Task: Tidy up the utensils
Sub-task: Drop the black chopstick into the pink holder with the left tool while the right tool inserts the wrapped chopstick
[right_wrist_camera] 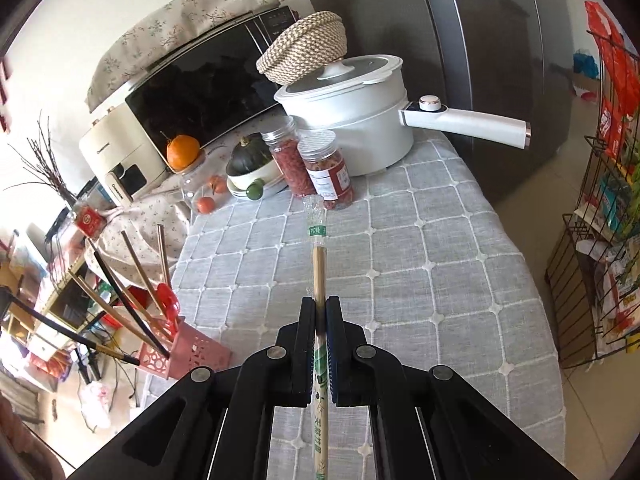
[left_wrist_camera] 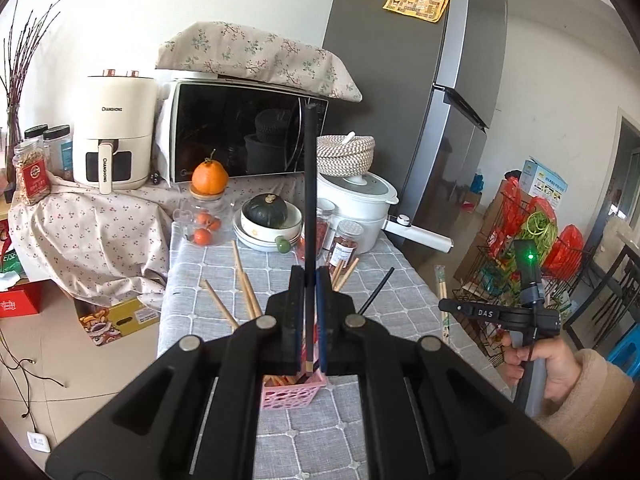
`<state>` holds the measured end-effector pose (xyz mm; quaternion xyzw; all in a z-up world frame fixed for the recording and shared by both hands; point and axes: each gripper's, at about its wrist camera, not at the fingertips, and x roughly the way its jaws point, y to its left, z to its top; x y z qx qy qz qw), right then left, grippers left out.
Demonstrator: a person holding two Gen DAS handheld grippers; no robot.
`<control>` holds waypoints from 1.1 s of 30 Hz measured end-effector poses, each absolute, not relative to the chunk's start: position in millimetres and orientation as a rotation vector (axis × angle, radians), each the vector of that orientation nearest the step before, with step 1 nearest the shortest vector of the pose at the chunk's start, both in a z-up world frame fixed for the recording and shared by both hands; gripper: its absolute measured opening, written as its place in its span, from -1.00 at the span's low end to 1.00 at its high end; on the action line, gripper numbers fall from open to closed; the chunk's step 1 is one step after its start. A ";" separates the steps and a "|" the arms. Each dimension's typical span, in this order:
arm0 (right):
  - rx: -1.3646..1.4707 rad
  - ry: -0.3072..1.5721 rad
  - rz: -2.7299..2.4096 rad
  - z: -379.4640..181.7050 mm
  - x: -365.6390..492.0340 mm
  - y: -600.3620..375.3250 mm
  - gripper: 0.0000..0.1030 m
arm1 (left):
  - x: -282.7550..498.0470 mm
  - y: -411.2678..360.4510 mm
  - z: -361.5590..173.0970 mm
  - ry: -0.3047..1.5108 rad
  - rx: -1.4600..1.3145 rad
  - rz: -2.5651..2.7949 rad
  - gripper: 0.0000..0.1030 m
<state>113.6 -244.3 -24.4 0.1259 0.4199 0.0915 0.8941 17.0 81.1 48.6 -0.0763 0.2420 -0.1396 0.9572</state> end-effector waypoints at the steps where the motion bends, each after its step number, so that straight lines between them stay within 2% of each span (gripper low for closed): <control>1: 0.259 0.870 0.193 -24.5 113.6 -242.4 -0.90 | 19.7 80.8 45.7 0.492 -0.153 -0.278 -0.88; 7: 0.258 0.858 0.207 -23.8 112.2 -236.5 -0.90 | 31.1 73.2 33.7 0.488 -0.130 -0.275 -0.88; 21: 0.281 0.767 0.228 -9.5 101.4 -237.9 -0.90 | 66.3 53.5 -5.4 0.606 -0.091 -0.264 -0.86; 22: 0.286 0.750 0.234 -6.7 99.4 -237.0 -0.90 | 66.8 53.3 -6.6 0.604 -0.085 -0.252 -0.82; 24: 0.290 0.709 0.248 0.9 94.4 -233.4 -0.90 | 65.6 54.7 -3.7 0.600 -0.087 -0.246 -0.51; 25: 0.292 0.687 0.258 4.8 91.9 -231.0 -0.90 | 62.8 56.4 -0.1 0.587 -0.096 -0.245 -0.43; 27: 0.295 0.635 0.279 14.3 85.5 -224.2 -0.90 | 56.6 61.1 8.9 0.557 -0.111 -0.234 -0.05; 30: 0.305 0.558 0.315 27.4 76.0 -210.3 -0.90 | 44.3 71.1 21.7 0.516 -0.124 -0.193 0.21; 33: 0.321 0.488 0.348 38.3 66.9 -193.4 -0.90 | 32.4 83.6 29.4 0.502 -0.110 -0.142 0.37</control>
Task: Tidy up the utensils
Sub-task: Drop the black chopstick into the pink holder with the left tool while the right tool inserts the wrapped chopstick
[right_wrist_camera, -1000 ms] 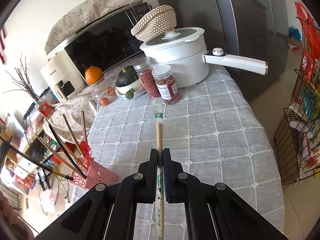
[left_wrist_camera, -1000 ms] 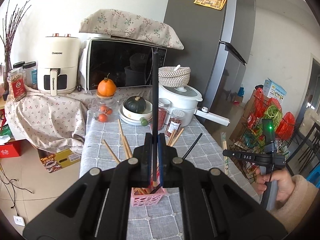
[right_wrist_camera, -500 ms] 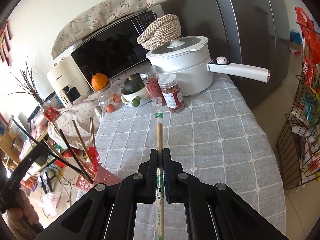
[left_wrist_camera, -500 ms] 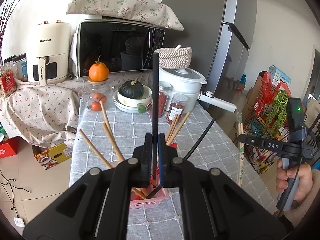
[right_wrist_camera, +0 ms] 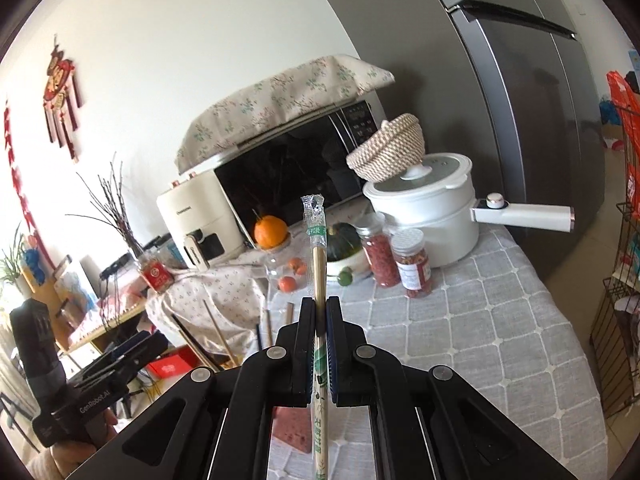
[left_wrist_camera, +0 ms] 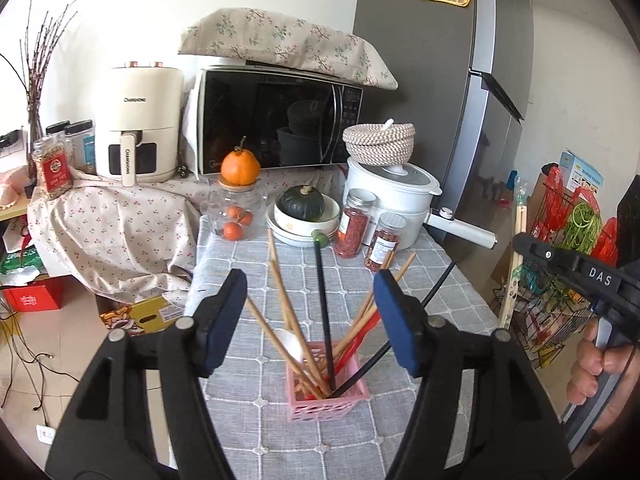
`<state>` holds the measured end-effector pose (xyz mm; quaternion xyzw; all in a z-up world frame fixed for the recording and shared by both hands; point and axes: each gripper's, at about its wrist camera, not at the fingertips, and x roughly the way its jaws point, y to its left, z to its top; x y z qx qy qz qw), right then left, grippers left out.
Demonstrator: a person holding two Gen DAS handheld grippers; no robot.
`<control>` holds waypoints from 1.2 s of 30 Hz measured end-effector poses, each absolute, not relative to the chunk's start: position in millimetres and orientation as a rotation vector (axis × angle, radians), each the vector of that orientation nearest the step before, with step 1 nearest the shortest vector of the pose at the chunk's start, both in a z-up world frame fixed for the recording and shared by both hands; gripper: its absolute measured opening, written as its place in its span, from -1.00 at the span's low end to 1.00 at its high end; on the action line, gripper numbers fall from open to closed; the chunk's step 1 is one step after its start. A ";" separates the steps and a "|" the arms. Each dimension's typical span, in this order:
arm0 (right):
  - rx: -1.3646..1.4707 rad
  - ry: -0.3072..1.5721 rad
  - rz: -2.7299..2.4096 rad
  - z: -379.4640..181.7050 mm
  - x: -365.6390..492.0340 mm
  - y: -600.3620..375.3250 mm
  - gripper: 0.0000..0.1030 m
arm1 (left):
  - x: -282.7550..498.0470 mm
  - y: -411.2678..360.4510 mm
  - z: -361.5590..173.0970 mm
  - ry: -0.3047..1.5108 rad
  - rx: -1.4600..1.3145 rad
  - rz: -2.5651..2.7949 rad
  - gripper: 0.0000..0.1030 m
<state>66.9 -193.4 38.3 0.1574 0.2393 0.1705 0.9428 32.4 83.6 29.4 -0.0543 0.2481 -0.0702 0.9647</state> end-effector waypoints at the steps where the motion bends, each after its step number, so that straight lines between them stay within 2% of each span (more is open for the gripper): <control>1: 0.323 0.466 0.358 41.1 64.3 -186.7 -0.90 | 29.6 88.0 30.0 0.504 -0.102 -0.121 0.40; 5: 0.299 0.400 0.377 48.6 58.8 -152.8 -0.90 | 26.1 108.3 20.0 0.563 -0.098 -0.056 0.48; 13: 0.283 0.300 0.210 38.4 60.4 -90.5 -0.90 | 35.9 143.2 -12.1 0.701 -0.159 0.006 0.48; 25: 0.304 0.133 -0.004 10.5 58.4 -42.0 -0.90 | 38.5 160.4 -20.4 0.755 -0.192 0.021 0.48; 36: 0.287 0.158 -0.072 -27.8 59.2 -25.6 -0.89 | 39.9 158.3 -22.5 0.751 -0.188 0.022 0.48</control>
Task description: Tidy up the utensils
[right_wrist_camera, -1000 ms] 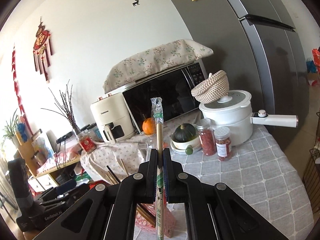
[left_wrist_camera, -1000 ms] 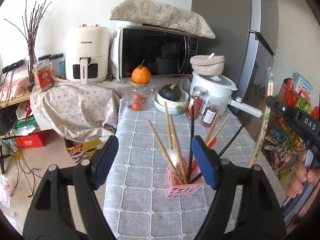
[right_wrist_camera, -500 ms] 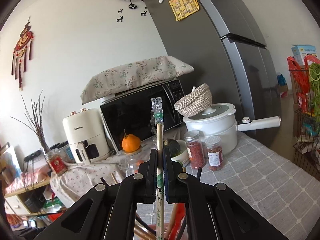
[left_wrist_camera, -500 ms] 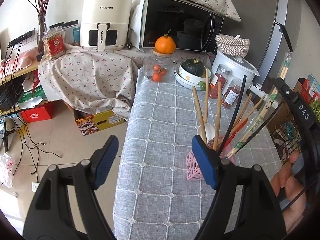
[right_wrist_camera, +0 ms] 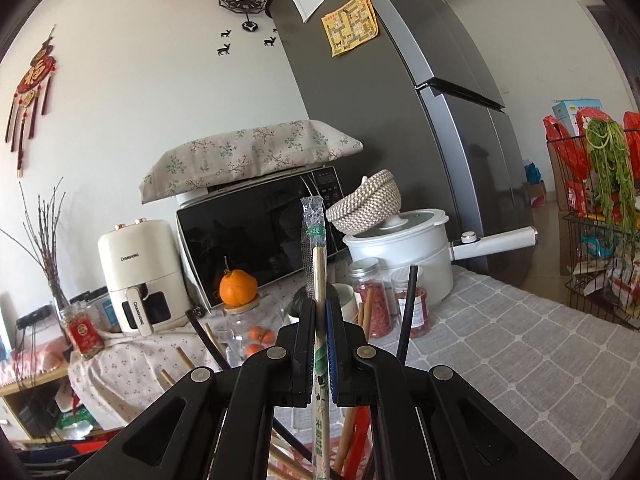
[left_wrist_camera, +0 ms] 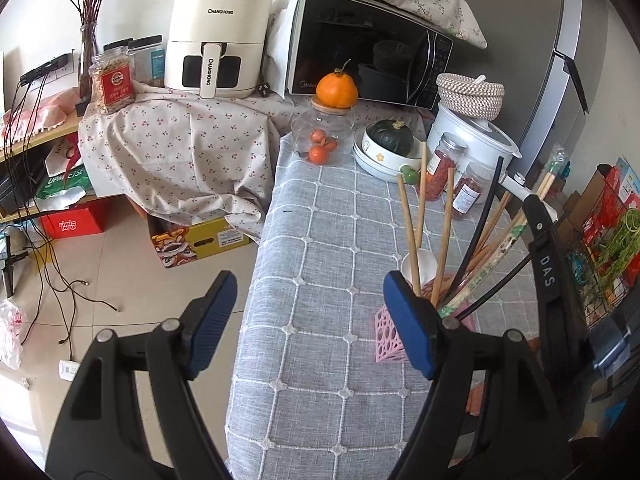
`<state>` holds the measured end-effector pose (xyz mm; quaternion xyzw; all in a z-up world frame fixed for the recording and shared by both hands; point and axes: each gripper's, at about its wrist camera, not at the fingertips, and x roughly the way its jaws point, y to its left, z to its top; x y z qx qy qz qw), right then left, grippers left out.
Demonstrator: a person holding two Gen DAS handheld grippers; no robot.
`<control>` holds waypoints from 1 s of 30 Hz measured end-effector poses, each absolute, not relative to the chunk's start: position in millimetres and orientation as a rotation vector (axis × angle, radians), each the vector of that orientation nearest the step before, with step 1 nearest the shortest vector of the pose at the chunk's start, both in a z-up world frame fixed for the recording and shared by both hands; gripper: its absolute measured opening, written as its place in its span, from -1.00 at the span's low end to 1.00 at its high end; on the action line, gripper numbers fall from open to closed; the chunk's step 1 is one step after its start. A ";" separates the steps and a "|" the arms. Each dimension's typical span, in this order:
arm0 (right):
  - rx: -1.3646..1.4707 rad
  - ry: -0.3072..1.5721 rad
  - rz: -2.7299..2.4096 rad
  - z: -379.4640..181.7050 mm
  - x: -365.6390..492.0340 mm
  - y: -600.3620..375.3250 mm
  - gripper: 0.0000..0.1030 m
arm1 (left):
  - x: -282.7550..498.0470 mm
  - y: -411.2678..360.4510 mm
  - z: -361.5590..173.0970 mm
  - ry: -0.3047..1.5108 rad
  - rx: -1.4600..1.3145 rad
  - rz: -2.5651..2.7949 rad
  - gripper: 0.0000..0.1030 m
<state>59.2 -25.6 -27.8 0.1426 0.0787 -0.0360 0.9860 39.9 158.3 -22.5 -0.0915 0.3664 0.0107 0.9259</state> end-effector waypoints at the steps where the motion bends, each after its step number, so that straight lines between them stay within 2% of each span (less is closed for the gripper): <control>1: 0.292 0.166 -0.069 -30.5 59.5 -26.3 -0.87 | 40.0 156.5 -22.7 0.753 -0.183 0.018 0.48; 3: 0.304 0.179 -0.059 -31.2 57.3 -29.1 -0.85 | 40.8 152.8 -23.9 0.762 -0.166 0.016 0.48; 4: 0.314 0.178 -0.047 -28.6 54.7 -31.5 -0.74 | 41.5 151.1 -24.6 0.773 -0.155 0.018 0.48; 5: 0.312 0.176 -0.038 -24.6 51.5 -33.8 -0.44 | 42.0 149.3 -25.1 0.783 -0.150 0.019 0.48; 7: 0.280 0.173 -0.026 -11.2 47.5 -37.0 -0.12 | 42.3 146.3 -25.8 0.795 -0.156 0.005 0.48; 10: 0.247 0.196 0.018 14.5 44.7 -47.3 -0.08 | 41.3 139.7 -26.0 0.807 -0.165 -0.009 0.50; 12: 0.235 0.210 0.028 28.9 41.3 -57.3 0.07 | 39.0 133.0 -25.4 0.812 -0.166 -0.010 0.61; 14: 0.224 0.248 0.025 39.4 38.0 -69.0 0.33 | 35.4 125.6 -24.1 0.827 -0.156 0.012 0.64; 21: 0.092 0.447 0.040 46.6 23.8 -107.0 0.81 | 7.7 90.4 -2.7 0.760 -0.082 0.054 0.92; 22: 0.077 0.474 0.028 45.9 20.8 -113.3 0.97 | 3.8 85.9 0.5 0.745 -0.076 0.056 0.93; 30: -0.016 0.591 -0.002 39.5 -3.1 -143.9 1.00 | -9.5 53.2 4.9 0.738 -0.048 0.057 0.99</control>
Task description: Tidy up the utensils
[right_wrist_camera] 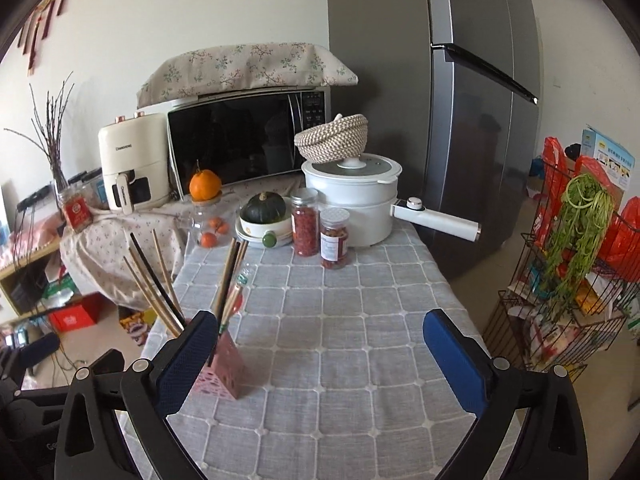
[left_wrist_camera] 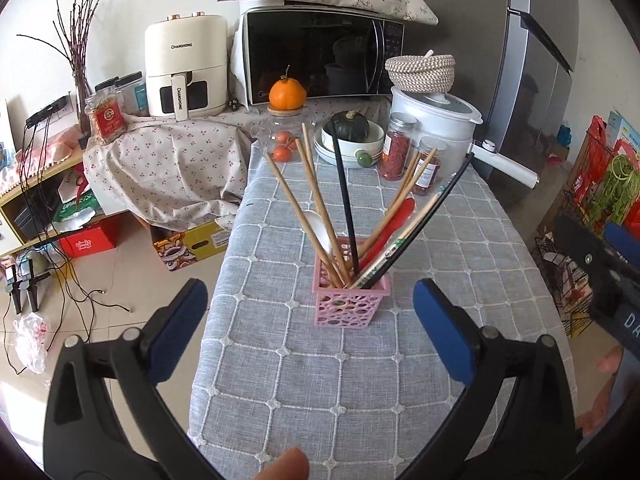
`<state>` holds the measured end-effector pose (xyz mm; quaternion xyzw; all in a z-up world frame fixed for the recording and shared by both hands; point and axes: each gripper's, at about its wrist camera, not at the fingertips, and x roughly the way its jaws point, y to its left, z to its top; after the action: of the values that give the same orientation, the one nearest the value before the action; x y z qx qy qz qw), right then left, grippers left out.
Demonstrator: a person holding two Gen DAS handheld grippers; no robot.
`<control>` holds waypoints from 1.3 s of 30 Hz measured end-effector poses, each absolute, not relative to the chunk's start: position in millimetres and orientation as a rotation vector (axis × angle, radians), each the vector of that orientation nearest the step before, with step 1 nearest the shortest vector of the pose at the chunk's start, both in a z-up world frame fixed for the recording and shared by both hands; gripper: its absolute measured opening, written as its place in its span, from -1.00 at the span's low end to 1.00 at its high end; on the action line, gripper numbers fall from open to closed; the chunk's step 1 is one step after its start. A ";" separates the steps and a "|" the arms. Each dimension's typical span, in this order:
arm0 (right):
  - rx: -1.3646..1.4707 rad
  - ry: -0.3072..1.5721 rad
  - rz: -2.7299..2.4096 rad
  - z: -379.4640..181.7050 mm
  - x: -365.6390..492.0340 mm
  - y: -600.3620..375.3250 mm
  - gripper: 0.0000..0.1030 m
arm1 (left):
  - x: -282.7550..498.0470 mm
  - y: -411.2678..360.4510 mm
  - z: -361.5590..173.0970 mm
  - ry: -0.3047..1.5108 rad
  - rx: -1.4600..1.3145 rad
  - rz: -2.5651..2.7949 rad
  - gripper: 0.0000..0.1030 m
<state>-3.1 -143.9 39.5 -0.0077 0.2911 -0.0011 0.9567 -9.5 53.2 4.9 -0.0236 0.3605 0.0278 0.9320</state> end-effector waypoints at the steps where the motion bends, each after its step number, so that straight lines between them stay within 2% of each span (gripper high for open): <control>1: -0.033 0.597 0.003 38.6 -5.8 -145.2 1.00 | -10.5 50.5 4.8 0.735 -0.045 0.056 0.99; 15: -0.037 0.672 0.028 28.8 -1.7 -170.6 1.00 | -14.1 26.5 3.1 0.721 -0.020 0.029 0.99; 39: -0.030 0.712 0.036 21.6 2.7 -166.2 1.00 | -16.3 33.9 4.8 0.713 -0.039 0.030 0.99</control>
<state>2.7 -166.2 21.6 -0.0148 0.3483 0.0177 0.9371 -16.3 33.9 4.8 -0.0190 0.3490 0.0148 0.9368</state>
